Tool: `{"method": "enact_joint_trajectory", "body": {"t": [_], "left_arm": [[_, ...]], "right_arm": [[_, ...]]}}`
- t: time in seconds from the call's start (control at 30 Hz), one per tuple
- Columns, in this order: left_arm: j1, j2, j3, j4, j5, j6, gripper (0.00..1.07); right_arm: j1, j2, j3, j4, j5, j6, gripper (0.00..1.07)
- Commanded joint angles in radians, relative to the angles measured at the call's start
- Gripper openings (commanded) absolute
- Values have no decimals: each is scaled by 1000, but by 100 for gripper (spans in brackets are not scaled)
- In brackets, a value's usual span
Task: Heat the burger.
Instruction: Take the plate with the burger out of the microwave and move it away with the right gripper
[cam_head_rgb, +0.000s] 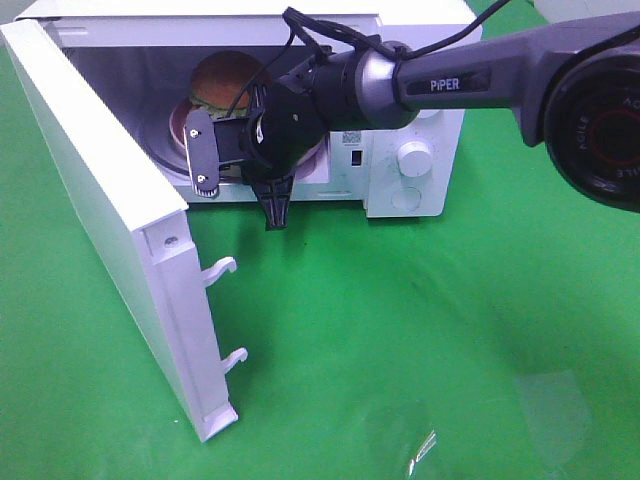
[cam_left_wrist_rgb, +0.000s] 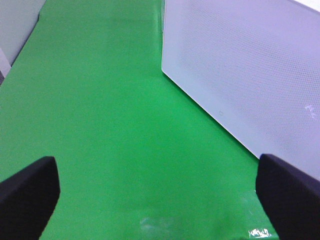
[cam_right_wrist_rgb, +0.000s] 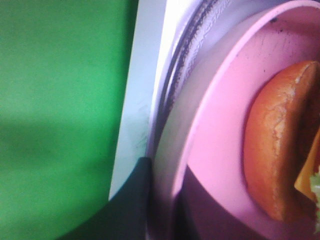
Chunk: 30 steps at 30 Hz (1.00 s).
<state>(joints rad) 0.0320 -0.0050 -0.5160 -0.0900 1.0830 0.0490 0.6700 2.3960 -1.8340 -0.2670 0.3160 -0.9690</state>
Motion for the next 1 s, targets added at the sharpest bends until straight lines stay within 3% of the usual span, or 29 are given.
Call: {"method": "enact_joint_trajectory", "body": {"t": [0.03, 0.2, 0.4, 1.0], "left_arm": [[3, -5, 0, -2, -11, -6, 100], [3, -5, 0, -2, -11, -6, 100], [3, -5, 0, -3, -11, -6, 100], [3, -5, 0, -2, -11, -6, 100]], "right_arm": [[-3, -11, 0, 31, 69, -29, 0], [-3, -35, 1, 119, 135, -177, 0], [-3, -67, 22, 117, 138, -204, 0], [-3, -281, 324, 58, -47, -264, 0]]}}
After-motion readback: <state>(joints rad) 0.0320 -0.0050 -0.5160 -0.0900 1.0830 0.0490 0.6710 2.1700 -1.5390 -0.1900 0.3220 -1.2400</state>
